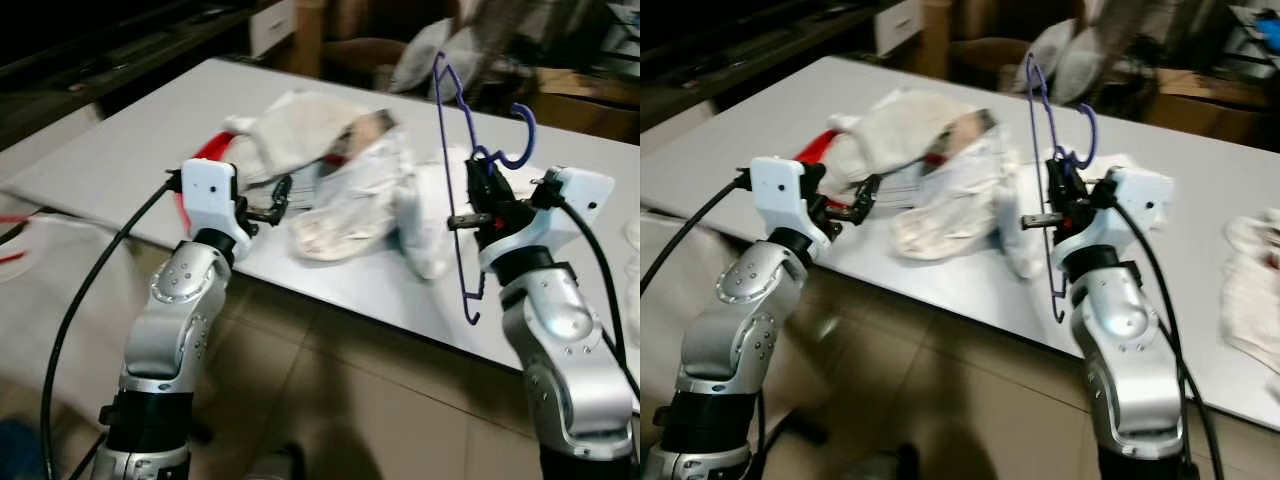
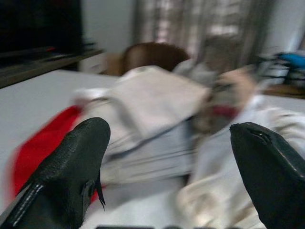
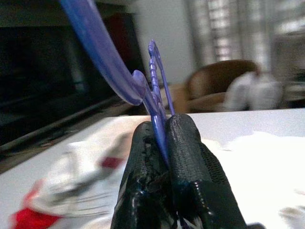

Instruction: Hang hanger

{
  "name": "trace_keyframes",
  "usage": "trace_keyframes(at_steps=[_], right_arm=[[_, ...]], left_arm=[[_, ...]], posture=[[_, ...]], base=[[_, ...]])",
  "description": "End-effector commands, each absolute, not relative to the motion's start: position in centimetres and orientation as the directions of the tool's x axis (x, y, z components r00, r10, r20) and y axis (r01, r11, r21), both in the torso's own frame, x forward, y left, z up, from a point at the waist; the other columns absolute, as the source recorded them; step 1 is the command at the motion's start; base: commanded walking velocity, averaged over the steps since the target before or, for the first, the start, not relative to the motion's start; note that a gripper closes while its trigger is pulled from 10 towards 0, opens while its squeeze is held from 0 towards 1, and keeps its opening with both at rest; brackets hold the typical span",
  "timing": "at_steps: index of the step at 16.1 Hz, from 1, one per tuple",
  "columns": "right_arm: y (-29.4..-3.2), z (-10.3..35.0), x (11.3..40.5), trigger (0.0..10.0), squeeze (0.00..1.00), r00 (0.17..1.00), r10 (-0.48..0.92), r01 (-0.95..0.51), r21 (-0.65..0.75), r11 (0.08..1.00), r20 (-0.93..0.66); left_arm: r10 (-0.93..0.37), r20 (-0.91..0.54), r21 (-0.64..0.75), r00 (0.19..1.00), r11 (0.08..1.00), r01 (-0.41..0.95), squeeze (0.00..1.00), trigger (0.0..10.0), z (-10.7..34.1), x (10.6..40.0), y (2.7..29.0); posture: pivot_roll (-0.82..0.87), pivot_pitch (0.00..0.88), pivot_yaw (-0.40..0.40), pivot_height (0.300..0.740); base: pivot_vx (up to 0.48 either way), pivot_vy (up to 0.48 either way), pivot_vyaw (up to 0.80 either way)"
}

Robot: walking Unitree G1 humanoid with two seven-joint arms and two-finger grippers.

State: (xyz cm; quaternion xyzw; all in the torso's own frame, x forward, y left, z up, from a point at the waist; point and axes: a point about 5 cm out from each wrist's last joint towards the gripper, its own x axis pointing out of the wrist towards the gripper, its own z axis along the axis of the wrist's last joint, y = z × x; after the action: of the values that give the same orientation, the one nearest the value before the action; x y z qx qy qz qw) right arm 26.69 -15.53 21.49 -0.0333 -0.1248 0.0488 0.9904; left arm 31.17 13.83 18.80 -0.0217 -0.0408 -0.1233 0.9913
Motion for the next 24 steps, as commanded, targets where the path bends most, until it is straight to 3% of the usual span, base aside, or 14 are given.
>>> trace_keyframes(at_steps=[1, 6, 14, 15, 18, 20, 24], right_arm=[[-15.4, 22.0, 26.3, 10.0, 0.0, 0.959, 0.107, -0.082, -0.105, 0.991, 0.262], [-15.0, 23.4, 25.8, 10.0, 0.0, 0.937, 0.137, -0.101, -0.128, 0.987, 0.321], [-16.2, 20.6, 25.4, 10.0, 0.0, 0.972, 0.063, -0.032, -0.138, 0.99, 0.225], [-16.0, 19.7, 25.2, 10.0, 0.0, 0.982, 0.069, -0.06, -0.058, 0.997, 0.173], [-15.4, 18.6, 25.0, 10.0, 0.0, 0.988, 0.092, -0.088, -0.043, 0.995, 0.125], [-15.8, 18.7, 25.1, 10.0, 0.0, 0.986, 0.026, -0.005, -0.125, 0.992, 0.165], [-16.4, 19.0, 25.3, 10.0, 0.0, 0.976, -0.06, 0.085, -0.109, 0.99, 0.209]], left_arm=[[-0.241, 0.095, -0.03, 0.966, 0.969, 0.245, 0.0, 10.0, 19.2, 31.4, 13.5], [-0.255, 0.076, -0.033, 0.964, 0.966, 0.258, 0.0, 10.0, 18.8, 30.9, 13.1], [-0.281, 0.064, -0.024, 0.958, 0.959, 0.282, 0.0, 10.0, 18.5, 31.0, 12.5], [-0.319, 0.061, -0.013, 0.946, 0.947, 0.32, 0.0, 10.0, 18.6, 30.9, 12.2], [-0.326, 0.058, -0.004, 0.944, 0.945, 0.326, 0.0, 10.0, 18.3, 30.7, 12.1], [-0.298, 0.07, 0.005, 0.952, 0.954, 0.299, 0.0, 10.0, 18.3, 30.7, 12.4], [-0.305, 0.088, -0.006, 0.948, 0.952, 0.307, 0.0, 10.0, 18.3, 30.8, 11.8]], posture=[[-0.08, 0.038, 0.036, 0.74], [-0.08, 0.061, 0.034, 0.74], [-0.1, 0.042, 0.043, 0.74], [-0.1, 0.033, 0.037, 0.74], [-0.09, 0.019, 0.017, 0.74], [-0.08, 0.014, 0.005, 0.74], [-0.09, 0.0, -0.001, 0.74]], base=[[0.0, 0.0, 0.8], [0.0, 0.0, 0.8], [0.0, 0.0, 0.8], [0.0, 0.0, 0.0], [0.0, 0.0, -0.26], [0.0, 0.0, -0.79], [0.0, 0.0, -0.8]])
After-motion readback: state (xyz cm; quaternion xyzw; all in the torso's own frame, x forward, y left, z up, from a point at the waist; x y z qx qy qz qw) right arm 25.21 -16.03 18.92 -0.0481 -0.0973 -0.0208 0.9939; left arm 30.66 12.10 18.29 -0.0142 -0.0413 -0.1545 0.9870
